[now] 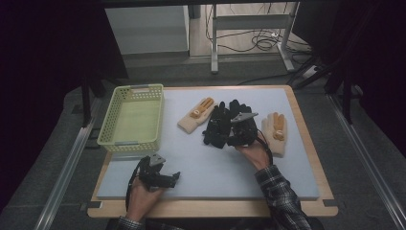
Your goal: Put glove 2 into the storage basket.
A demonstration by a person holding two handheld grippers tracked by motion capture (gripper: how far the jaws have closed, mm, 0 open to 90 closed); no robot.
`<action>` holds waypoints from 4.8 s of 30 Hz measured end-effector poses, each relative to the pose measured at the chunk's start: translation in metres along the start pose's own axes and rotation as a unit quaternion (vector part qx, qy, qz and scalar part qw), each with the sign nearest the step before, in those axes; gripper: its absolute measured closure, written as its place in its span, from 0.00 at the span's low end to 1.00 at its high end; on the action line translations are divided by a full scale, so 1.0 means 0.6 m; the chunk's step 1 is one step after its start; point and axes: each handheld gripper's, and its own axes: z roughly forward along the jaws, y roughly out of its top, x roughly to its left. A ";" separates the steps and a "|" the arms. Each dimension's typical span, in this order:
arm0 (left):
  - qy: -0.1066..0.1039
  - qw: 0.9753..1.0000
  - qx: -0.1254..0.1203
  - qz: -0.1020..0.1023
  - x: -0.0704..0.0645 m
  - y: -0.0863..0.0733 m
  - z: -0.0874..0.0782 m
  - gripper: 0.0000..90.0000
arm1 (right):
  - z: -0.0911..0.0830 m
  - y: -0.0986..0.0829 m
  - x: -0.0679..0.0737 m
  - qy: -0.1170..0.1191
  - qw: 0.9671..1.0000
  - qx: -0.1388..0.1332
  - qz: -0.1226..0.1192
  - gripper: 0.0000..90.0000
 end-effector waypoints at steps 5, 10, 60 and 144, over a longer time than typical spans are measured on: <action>0.000 1.000 0.000 0.000 0.000 0.000 0.000 0.00 | 0.027 0.023 -0.013 -0.004 1.000 0.011 0.003 0.48; 0.000 1.000 0.000 0.000 0.000 0.000 0.000 0.00 | 0.060 0.039 -0.020 -0.011 1.000 0.016 0.003 0.36; 0.003 1.000 -0.001 0.000 -0.001 0.000 0.000 0.00 | -0.070 -0.023 0.092 0.047 0.999 0.004 -0.001 0.86; 0.001 1.000 -0.002 -0.001 -0.001 0.000 0.001 0.00 | 0.047 -0.004 -0.153 -0.064 0.995 0.050 0.055 0.67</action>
